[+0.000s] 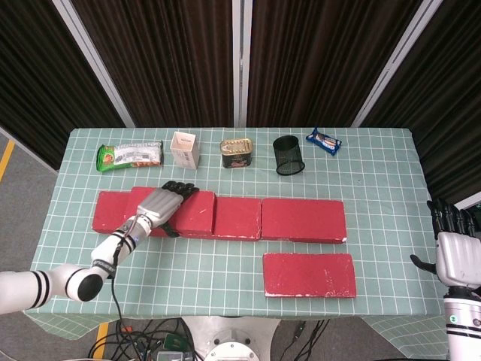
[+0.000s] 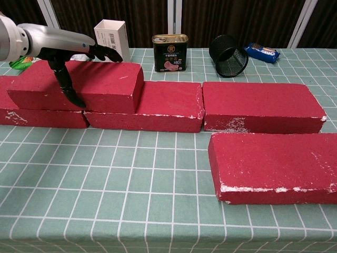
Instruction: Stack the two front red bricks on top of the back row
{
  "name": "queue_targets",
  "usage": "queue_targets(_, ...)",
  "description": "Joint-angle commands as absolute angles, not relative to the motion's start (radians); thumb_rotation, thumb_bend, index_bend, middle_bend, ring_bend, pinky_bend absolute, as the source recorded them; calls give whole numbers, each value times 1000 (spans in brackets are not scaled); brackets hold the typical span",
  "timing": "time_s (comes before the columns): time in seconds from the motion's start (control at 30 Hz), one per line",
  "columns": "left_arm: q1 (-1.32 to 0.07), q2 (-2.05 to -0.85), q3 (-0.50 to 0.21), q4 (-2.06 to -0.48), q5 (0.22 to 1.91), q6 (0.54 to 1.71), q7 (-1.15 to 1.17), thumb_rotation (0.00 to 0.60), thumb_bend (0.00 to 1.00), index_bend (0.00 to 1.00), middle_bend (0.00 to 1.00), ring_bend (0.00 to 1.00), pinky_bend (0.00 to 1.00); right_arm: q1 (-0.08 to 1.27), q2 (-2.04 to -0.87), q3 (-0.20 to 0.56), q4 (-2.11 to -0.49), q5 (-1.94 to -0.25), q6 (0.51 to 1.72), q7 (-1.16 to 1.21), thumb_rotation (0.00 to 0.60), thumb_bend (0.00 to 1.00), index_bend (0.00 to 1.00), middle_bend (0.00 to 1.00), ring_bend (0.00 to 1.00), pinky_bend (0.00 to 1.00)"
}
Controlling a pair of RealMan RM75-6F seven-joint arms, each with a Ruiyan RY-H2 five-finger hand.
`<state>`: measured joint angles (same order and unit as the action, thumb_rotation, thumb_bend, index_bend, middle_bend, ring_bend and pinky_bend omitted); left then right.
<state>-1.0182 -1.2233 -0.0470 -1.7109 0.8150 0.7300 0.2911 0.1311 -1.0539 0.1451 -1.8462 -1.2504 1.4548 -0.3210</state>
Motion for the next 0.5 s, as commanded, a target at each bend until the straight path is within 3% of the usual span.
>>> queue_targets(0.03,-1013,-1216,-49,-1722,820,740,290,600,11,0,0,0,0,132,-1053,145,-1848,-1252,1453,-320,600,0,0,0,0,0)
queue_targets(0.23,-986,-1153,-47,-1796,836,794,300,600,6,0,0,0,0,133,-1037,139,-1869,-1276,1452,-316,600,0,0,0,0,0)
queue_targets(0.5,-754,-1010,45,-1943,982,1097,282,600,2,0,0,0,0,112,-991,108,-1940,-1379,1498,-350,600,0,0,0,0,0)
